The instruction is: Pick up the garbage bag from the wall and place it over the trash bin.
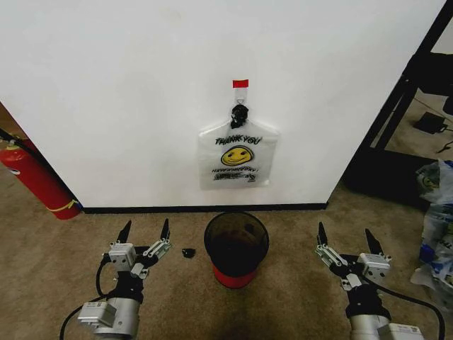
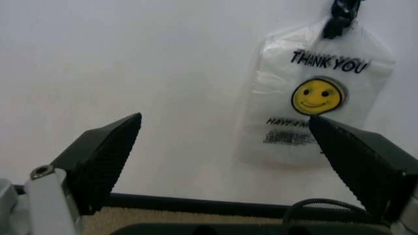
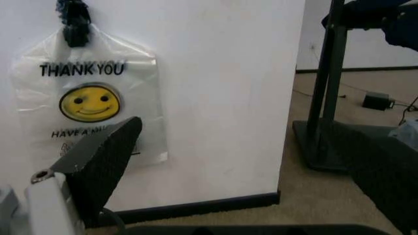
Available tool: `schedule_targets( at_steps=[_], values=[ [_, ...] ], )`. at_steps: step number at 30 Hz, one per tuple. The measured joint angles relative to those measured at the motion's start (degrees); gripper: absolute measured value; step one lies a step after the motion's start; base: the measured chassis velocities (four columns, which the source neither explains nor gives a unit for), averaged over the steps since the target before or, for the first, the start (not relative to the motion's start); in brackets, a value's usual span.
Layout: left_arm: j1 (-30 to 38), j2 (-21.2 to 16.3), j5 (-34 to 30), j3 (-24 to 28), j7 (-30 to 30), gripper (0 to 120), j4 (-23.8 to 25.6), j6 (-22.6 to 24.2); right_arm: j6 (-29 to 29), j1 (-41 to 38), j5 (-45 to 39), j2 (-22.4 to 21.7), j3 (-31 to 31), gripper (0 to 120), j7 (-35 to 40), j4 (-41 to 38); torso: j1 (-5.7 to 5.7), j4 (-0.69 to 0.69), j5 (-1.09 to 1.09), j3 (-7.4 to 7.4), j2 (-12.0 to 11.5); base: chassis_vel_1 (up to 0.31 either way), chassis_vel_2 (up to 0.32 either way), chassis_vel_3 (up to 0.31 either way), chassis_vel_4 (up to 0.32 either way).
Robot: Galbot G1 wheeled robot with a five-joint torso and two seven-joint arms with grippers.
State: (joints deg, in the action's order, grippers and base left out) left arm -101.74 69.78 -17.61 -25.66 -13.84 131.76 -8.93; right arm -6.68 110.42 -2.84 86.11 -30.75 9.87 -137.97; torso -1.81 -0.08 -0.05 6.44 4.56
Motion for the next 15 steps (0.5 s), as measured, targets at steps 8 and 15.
schedule_targets(
  at_steps=[8,15],
  values=[
    [-0.8,0.8,2.8,1.3,0.1,100,-0.4,-1.6,-0.1,-0.3,-0.1,0.0,0.5,100,0.0,0.5,0.0,0.0,0.0,0.0,0.0,0.0,0.0,0.0,0.0],
    [-1.8,1.1,4.0,1.6,0.4,100,-0.7,-2.9,-1.0,-2.4,-3.6,-1.2,1.2,100,-1.1,1.9,0.0,0.0,0.0,0.0,0.0,0.0,0.0,0.0,0.0]
  ],
)
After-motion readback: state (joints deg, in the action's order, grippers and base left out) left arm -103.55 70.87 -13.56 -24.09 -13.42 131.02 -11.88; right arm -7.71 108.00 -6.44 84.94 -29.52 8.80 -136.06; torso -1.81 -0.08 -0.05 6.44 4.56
